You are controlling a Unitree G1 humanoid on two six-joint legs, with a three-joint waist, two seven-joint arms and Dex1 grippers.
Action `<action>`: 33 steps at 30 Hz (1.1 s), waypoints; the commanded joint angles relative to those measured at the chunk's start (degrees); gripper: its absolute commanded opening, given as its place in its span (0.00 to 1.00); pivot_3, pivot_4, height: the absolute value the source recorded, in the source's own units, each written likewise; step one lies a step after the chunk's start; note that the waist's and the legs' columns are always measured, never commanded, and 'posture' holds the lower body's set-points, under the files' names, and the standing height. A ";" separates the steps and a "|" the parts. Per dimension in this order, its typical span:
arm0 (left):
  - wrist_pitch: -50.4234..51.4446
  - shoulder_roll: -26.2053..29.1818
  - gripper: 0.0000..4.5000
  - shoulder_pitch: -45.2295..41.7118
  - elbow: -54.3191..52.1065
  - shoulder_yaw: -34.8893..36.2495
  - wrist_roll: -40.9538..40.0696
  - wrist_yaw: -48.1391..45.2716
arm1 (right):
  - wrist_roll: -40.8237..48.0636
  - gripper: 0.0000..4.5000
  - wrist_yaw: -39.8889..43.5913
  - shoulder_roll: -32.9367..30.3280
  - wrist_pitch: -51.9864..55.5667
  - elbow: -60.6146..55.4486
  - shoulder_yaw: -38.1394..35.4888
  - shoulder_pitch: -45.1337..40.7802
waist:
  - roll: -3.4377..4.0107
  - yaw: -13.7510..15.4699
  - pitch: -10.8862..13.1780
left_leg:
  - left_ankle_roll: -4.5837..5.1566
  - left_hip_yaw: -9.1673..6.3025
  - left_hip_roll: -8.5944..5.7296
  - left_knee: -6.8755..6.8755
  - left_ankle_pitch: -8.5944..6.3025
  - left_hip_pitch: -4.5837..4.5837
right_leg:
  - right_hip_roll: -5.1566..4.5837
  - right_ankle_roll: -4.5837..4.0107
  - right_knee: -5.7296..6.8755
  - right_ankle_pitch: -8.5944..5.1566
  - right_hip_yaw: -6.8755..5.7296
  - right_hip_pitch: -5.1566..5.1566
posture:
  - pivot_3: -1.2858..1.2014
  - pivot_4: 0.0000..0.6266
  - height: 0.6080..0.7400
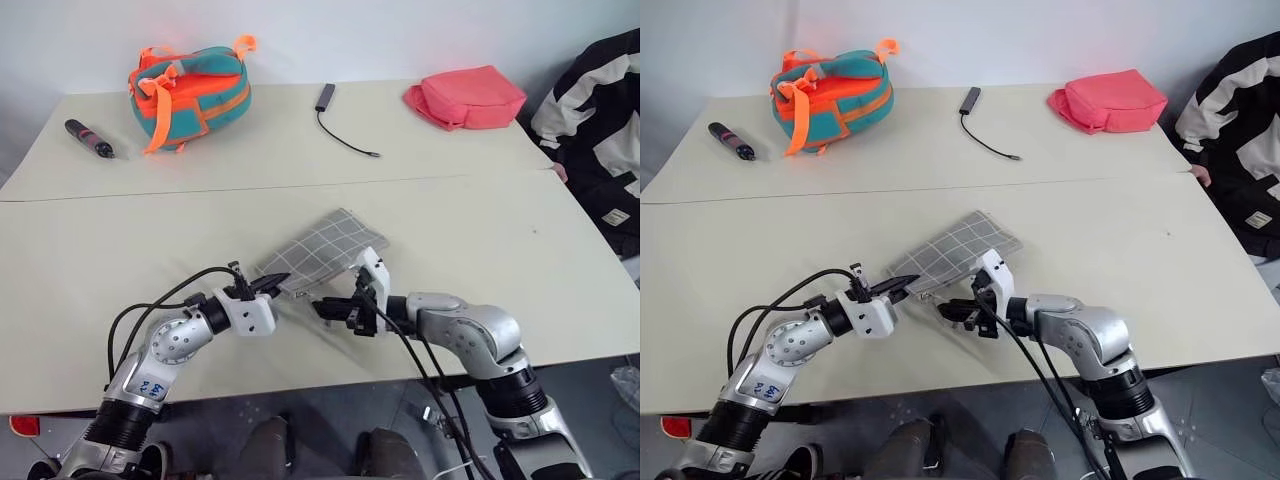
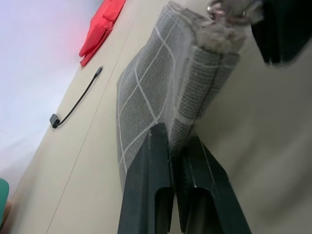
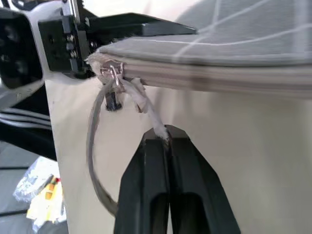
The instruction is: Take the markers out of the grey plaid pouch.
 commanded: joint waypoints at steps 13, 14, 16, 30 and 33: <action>-3.44 3.99 0.00 2.71 -0.24 1.92 -4.12 -1.27 | -11.31 0.00 7.90 -8.94 -14.22 9.85 -1.09 -3.41 | 0.00 -0.07 0.00 | -0.01 0.06 0.03 0.00 -0.02 0.01 | 0.00 0.00 -0.05 0.00 0.00 0.01 | 0.52 0.24 1.00; -3.51 4.19 0.00 2.99 -0.41 1.99 -4.20 -1.33 | -11.59 0.00 8.44 -9.61 -14.65 10.57 -1.52 -3.67 | 0.00 -0.07 0.00 | -0.01 0.05 0.02 0.00 -0.02 0.01 | 0.00 0.00 -0.05 0.00 0.00 0.00 | 0.52 0.24 1.00; -3.74 4.45 0.00 3.46 -0.60 2.16 -4.30 -1.39 | -12.44 0.00 9.12 -10.79 -15.95 12.44 -2.20 -4.20 | 0.00 -0.06 0.00 | -0.01 0.06 0.02 0.00 -0.02 0.01 | 0.00 0.00 -0.05 0.00 0.00 0.01 | 0.52 0.24 1.00; -4.16 5.70 0.00 5.87 -1.53 4.54 -11.52 -4.07 | -18.40 0.00 11.57 -15.14 -23.55 21.49 -4.73 -5.38 | 0.00 0.05 0.00 | -0.01 0.06 0.02 0.00 -0.02 0.00 | 0.00 0.00 -0.12 0.00 -0.01 0.05 | 0.52 0.24 1.00; -4.58 6.81 0.00 6.24 -2.10 4.72 -12.18 -5.55 | -18.82 0.00 12.25 -16.00 -24.64 23.06 -5.35 -5.70 | 0.00 0.27 0.00 | 0.00 0.04 0.00 0.02 -0.02 0.00 | -0.01 0.02 -0.30 0.01 -0.02 0.07 | 0.52 0.24 1.00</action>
